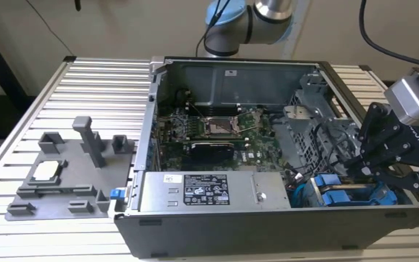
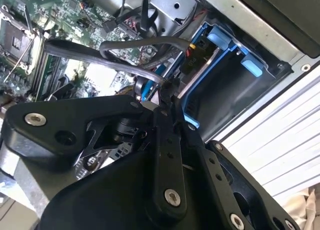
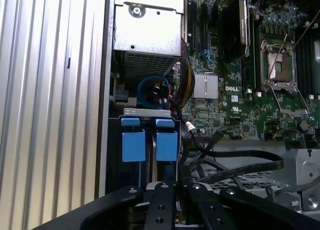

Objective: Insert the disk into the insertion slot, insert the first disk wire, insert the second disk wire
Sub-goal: 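Insert the second disk wire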

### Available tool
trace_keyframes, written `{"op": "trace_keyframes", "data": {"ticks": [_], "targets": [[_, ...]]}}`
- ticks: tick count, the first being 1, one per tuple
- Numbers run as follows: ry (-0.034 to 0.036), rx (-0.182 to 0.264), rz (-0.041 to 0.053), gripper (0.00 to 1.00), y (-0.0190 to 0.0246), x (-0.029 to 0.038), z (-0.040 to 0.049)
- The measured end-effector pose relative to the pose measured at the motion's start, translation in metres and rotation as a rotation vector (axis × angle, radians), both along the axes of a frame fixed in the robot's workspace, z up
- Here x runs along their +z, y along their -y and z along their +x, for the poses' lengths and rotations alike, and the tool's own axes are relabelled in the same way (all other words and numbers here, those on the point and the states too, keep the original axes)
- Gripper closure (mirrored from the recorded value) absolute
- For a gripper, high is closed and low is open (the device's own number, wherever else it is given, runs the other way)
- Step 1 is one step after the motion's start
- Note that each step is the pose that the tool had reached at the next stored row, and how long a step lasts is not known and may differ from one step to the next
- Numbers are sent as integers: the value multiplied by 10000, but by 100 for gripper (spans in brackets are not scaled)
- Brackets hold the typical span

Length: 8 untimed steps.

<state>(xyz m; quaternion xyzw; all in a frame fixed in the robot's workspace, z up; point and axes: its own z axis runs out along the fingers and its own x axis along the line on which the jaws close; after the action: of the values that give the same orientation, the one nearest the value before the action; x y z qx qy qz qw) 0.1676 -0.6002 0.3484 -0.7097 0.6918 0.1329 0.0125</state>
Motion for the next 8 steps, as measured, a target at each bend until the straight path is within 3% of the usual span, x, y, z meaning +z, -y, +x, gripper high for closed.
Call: {"op": "trace_keyframes", "data": {"ticks": [8], "targets": [[1, -97, -1, 84, 0, -63, 5]]}}
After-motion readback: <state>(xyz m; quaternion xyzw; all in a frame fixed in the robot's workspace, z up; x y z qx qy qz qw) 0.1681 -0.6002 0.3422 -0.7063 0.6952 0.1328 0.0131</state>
